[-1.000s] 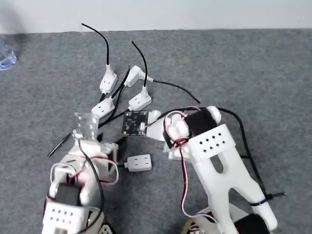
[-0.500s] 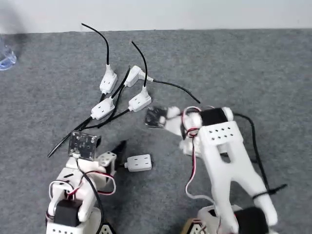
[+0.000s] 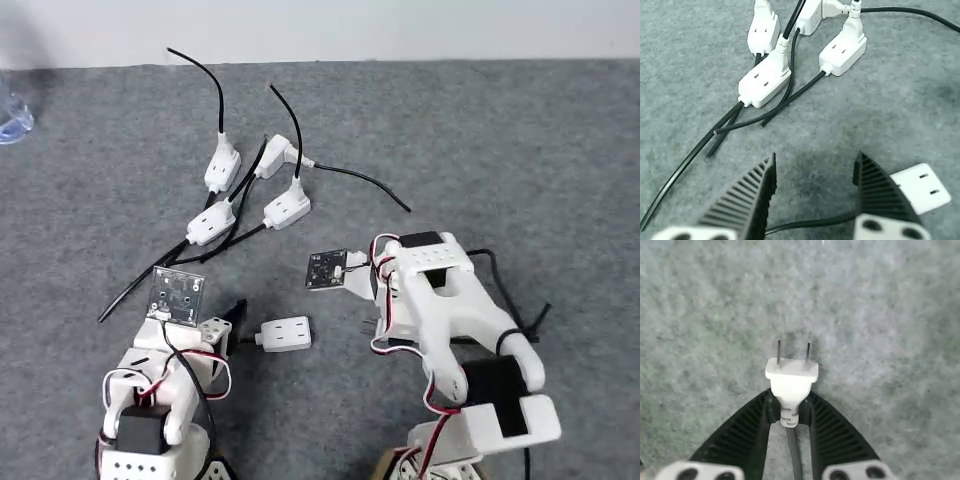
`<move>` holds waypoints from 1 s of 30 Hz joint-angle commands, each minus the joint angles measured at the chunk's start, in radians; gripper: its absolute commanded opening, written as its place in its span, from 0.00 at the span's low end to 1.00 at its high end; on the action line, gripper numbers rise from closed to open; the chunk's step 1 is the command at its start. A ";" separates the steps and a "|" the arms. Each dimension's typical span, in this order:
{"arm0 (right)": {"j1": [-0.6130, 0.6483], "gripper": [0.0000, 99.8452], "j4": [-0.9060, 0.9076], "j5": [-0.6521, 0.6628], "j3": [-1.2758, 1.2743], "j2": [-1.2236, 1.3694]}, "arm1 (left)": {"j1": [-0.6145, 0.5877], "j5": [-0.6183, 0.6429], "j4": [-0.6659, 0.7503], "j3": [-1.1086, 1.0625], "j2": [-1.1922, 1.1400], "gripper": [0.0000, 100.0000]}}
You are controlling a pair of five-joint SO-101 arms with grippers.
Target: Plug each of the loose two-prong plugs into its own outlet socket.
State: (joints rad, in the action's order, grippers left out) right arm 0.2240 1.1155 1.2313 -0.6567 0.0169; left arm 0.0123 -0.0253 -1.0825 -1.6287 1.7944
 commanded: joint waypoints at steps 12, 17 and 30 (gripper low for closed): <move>0.082 0.15 0.002 -0.074 0.054 0.001 | 0.003 -0.011 0.026 -0.004 0.003 0.23; 0.122 0.15 0.002 -0.110 0.069 -0.025 | 0.002 -0.011 0.025 -0.005 0.003 0.23; 0.124 0.15 -0.004 -0.118 0.068 -0.027 | 0.002 -0.038 0.025 -0.010 0.003 0.23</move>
State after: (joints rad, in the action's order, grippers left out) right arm 0.3099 1.1231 1.1254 -0.6506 0.0169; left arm 0.0123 -0.0529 -1.0825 -1.6456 1.7944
